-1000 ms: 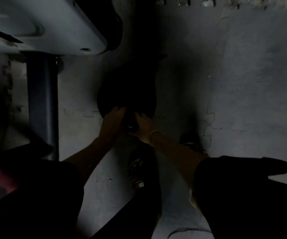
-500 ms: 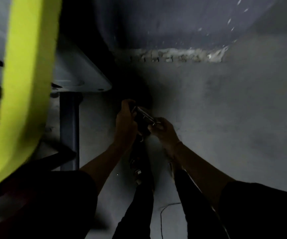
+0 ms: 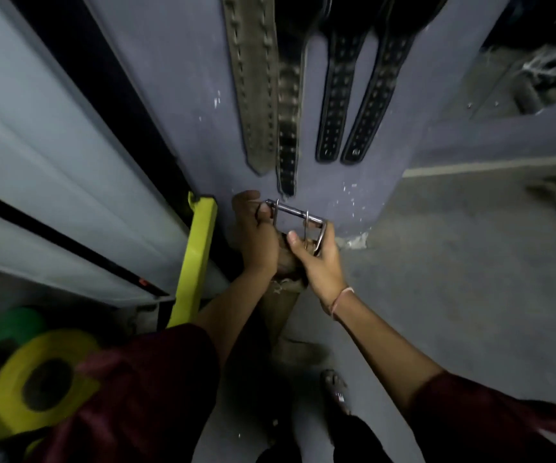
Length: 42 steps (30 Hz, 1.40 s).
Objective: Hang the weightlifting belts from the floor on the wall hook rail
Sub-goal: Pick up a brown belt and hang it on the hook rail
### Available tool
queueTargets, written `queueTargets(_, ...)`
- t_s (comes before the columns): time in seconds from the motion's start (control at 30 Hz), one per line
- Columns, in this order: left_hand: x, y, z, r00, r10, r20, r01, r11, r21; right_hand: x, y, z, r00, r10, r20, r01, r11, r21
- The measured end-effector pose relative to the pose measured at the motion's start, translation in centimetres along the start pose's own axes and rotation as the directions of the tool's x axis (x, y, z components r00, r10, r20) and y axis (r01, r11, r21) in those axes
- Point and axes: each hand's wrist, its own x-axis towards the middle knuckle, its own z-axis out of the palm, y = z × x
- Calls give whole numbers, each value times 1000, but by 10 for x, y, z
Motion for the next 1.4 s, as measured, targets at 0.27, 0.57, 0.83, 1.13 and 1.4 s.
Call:
queueTargets(0.27, 18, 151, -1, 997, -3, -78, -15, 974, -224, -9, -135, 3, 959, -284, 7, 284, 959, -20)
queueTargets(0.57, 41, 264, -15, 968, 89, 233, -8, 945, -327, 5, -252, -8, 856, -516, 6, 515, 855, 56)
queueTargets(0.83, 44, 321, -28, 928, 270, 255, -106, 850, -516, 12, -345, -4, 738, -671, 73, 663, 741, 102)
queueTargets(1.13, 44, 387, -15, 880, 458, 126, -389, 846, -364, 3, -447, 13, 642, -757, 123, 743, 654, 147)
queueTargets(1.4, 54, 426, 9, 820, 568, -70, -545, 737, -399, 9, -464, 5, 704, -698, 128, 698, 714, 56)
